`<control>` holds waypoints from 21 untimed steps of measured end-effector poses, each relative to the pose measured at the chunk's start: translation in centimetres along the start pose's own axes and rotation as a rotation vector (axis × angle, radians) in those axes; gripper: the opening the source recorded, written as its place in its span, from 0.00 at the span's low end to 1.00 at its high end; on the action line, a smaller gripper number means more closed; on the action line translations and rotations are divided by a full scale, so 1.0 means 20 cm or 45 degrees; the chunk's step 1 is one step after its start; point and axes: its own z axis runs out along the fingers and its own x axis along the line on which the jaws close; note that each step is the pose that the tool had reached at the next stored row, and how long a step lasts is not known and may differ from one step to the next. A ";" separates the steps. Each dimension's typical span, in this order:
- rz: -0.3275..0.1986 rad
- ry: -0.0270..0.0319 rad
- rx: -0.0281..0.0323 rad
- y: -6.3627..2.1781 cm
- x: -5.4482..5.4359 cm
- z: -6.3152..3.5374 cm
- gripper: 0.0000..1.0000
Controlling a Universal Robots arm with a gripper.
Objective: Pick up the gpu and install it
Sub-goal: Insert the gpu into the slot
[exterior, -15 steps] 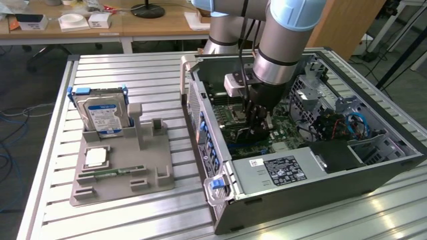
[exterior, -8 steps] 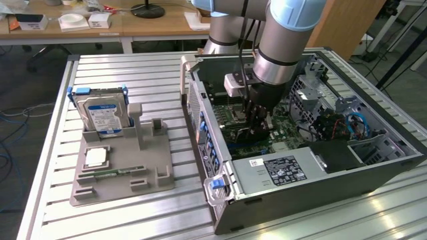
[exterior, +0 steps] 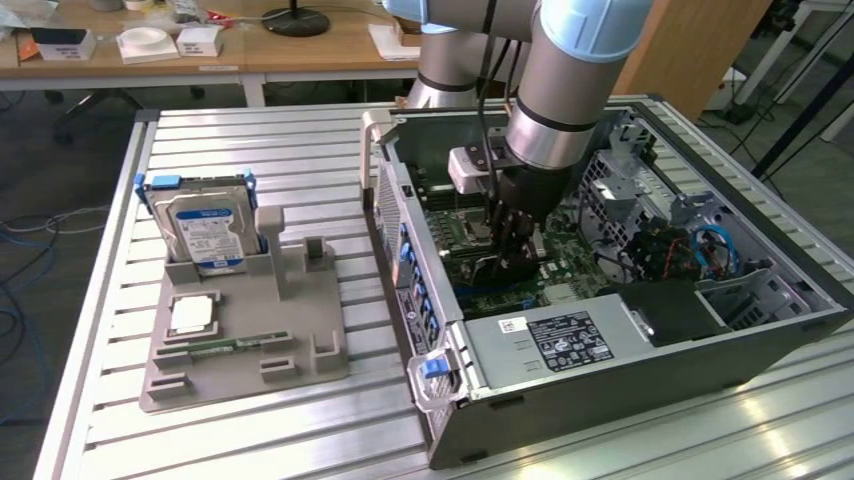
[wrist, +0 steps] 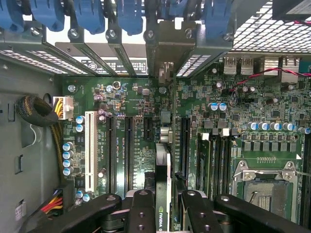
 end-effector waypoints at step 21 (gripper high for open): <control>0.000 0.0001 0.0004 0.009 0.00 0.023 0.26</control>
